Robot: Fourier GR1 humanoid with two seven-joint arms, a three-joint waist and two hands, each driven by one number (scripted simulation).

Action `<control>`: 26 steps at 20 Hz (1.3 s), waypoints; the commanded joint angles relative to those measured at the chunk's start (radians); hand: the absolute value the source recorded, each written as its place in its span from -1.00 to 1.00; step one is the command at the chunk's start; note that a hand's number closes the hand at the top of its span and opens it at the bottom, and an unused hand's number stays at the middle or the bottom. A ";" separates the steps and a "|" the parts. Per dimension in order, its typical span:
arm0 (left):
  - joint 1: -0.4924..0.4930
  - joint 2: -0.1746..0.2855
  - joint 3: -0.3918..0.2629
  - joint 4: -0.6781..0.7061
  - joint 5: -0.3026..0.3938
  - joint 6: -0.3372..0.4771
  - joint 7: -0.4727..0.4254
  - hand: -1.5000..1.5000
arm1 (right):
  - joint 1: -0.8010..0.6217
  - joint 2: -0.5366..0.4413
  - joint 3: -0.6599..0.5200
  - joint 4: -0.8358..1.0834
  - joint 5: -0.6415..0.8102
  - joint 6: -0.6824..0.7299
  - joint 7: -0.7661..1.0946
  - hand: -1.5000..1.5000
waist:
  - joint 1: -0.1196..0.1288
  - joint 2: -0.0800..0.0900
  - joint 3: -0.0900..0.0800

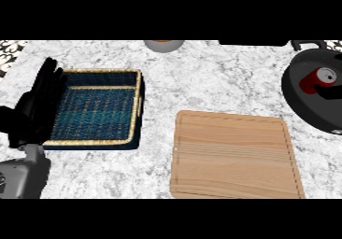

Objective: Pick the can from the cutting board and place it in the pot

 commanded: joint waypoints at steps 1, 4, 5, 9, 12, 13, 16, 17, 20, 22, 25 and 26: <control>-0.015 -0.011 -0.002 0.038 -0.005 -0.006 -0.031 0.00 | -0.043 0.023 -0.042 0.150 -0.073 0.042 -0.105 -1.00 | 0.000 0.004 0.001; 0.013 0.027 0.029 -0.007 0.019 -0.036 -0.027 0.00 | -0.065 -0.003 -0.097 0.207 -0.145 0.120 -0.184 -1.00 | 0.009 0.003 0.001; 0.013 -0.022 -0.016 -0.019 -0.020 0.019 0.011 0.00 | -0.090 -0.019 -0.114 0.192 -0.179 0.170 -0.214 -1.00 | -0.003 -0.002 0.001; -0.007 -0.026 -0.005 0.014 -0.001 0.002 -0.013 0.00 | -0.095 -0.009 -0.234 0.211 -0.318 0.197 -0.345 -1.00 | -0.007 0.004 0.002; 0.001 -0.014 -0.004 0.007 -0.017 0.004 -0.009 0.00 | -0.092 -0.070 -0.306 0.240 -0.397 0.269 -0.375 -1.00 | -0.012 -0.001 0.001; 0.036 0.010 0.013 -0.051 0.021 -0.031 0.017 0.00 | -0.086 -0.082 -0.313 0.260 -0.402 0.261 -0.386 -1.00 | -0.001 -0.003 0.001; 0.002 -0.014 0.002 0.006 -0.013 -0.001 -0.009 0.00 | -0.086 -0.128 -0.360 0.302 -0.459 0.321 -0.396 -1.00 | -0.009 0.000 0.001; -0.006 -0.018 -0.004 0.045 -0.028 -0.003 -0.033 0.00 | -0.065 -0.170 -0.369 0.308 -0.470 0.369 -0.414 -1.00 | -0.016 0.000 0.001; 0.037 -0.037 -0.009 0.021 -0.023 -0.005 -0.046 0.00 | -0.046 -0.233 -0.369 0.348 -0.479 0.420 -0.421 -1.00 | -0.009 -0.001 0.001; 0.038 -0.020 0.005 0.005 -0.014 -0.019 -0.049 0.00 | -0.024 -0.302 -0.384 0.361 -0.497 0.499 -0.425 -1.00 | -0.008 0.000 0.001; -0.021 -0.030 -0.002 0.003 -0.026 0.019 0.034 0.00 | 0.037 -0.326 -0.380 0.374 -0.505 0.554 -0.475 -1.00 | -0.017 -0.002 0.001; -0.016 0.015 0.040 0.008 0.001 -0.025 0.008 0.00 | 0.029 -0.349 -0.386 0.384 -0.517 0.577 -0.452 -1.00 | -0.014 -0.003 0.001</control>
